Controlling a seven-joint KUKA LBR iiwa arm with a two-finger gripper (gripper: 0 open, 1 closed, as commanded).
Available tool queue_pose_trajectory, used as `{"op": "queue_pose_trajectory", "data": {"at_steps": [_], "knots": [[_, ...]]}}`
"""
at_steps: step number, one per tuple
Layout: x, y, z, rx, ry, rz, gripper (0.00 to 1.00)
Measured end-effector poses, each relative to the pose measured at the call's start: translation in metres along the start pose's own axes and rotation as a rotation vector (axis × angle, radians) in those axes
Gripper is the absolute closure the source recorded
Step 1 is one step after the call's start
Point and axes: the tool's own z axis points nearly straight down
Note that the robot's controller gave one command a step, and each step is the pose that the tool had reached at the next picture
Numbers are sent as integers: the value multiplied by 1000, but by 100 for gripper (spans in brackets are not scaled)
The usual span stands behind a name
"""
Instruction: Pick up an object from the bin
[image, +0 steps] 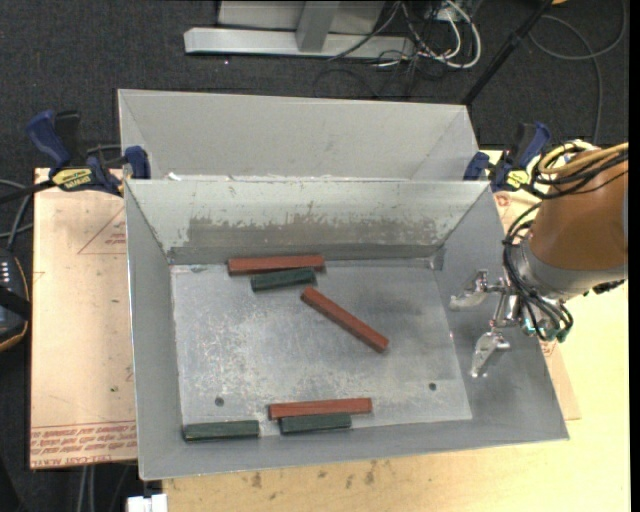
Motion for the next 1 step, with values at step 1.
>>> {"op": "queue_pose_trajectory", "data": {"at_steps": [1], "knots": [[-2,1,-4,1,-8,-4,0]]}}
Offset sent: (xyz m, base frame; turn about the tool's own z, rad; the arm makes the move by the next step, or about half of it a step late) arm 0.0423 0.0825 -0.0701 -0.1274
